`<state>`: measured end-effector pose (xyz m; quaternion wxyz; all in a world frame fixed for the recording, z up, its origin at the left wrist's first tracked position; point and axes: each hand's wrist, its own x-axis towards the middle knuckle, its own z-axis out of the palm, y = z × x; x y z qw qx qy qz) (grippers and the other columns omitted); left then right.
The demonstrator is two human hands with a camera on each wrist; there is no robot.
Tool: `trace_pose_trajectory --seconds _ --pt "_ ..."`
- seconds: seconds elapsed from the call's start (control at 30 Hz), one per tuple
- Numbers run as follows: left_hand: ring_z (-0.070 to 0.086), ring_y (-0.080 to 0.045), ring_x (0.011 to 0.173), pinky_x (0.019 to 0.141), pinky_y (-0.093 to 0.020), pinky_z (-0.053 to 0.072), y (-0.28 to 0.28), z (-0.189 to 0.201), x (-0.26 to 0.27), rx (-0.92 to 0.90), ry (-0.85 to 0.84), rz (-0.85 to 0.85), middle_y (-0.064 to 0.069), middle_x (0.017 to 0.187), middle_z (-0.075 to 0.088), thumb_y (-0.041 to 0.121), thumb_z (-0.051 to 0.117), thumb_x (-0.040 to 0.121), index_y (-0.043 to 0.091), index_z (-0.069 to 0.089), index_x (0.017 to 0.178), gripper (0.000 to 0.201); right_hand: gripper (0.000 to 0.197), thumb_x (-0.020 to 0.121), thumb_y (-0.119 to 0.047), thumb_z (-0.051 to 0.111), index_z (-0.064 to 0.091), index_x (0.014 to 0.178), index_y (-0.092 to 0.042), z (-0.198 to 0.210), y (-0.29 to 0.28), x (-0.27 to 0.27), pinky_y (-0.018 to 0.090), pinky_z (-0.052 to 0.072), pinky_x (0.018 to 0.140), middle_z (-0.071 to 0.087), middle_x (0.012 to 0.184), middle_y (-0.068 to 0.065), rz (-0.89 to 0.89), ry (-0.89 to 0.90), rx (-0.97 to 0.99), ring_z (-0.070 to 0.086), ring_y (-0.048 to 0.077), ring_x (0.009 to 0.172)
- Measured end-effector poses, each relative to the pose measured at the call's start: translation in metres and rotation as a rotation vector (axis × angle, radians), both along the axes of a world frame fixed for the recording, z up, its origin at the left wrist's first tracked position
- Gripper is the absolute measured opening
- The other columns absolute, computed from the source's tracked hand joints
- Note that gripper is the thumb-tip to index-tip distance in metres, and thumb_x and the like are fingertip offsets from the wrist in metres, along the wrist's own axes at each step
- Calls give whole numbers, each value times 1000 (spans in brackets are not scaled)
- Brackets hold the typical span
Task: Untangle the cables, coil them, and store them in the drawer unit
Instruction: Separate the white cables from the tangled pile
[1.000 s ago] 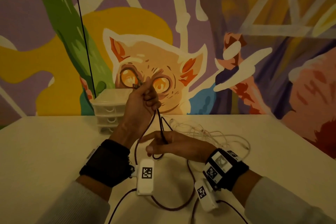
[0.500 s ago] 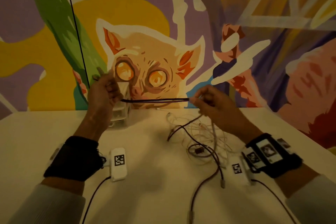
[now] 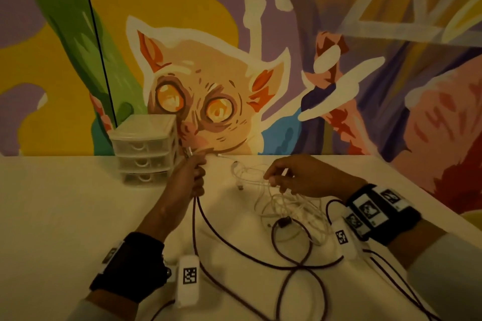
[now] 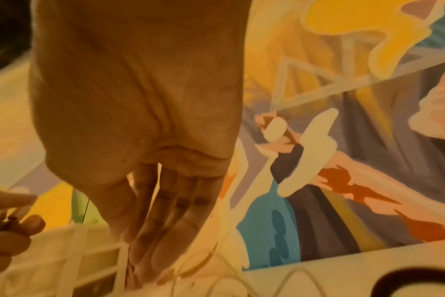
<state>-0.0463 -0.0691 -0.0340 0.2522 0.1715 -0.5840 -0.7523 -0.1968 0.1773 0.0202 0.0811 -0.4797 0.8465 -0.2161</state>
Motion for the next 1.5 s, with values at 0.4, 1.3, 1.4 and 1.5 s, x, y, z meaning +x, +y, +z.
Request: trace_pose_trajectory --seconds 0.4,1.3,1.4,1.5 --pt "34 -6 58 55 -23 31 0 -30 -3 57 156 -72 6 75 49 20 39 115 10 62 126 27 28 95 -7 62 68 116 -23 -80 -125 -54 35 45 72 62 122 1 194 662 350 65 27 105" --pt "43 -10 67 64 -29 32 7 -34 -5 138 235 -91 1 84 57 24 41 112 8 77 115 39 21 97 -40 71 66 106 -22 -37 -39 18 24 57 68 81 87 -10 -240 -206 -841 75 10 86" --pt "48 -10 71 63 -28 36 10 -35 -6 105 237 -129 -1 90 59 24 46 111 8 76 117 34 20 94 -32 77 71 104 -16 -40 -46 26 29 60 66 82 84 0 -215 -371 -814 76 17 78" --pt "50 -10 70 61 -27 36 16 -35 -8 120 202 -132 -2 91 61 23 45 112 6 75 121 36 12 98 -21 73 75 110 -22 -55 -60 32 34 63 88 83 91 -5 -160 -394 -705 77 11 87"
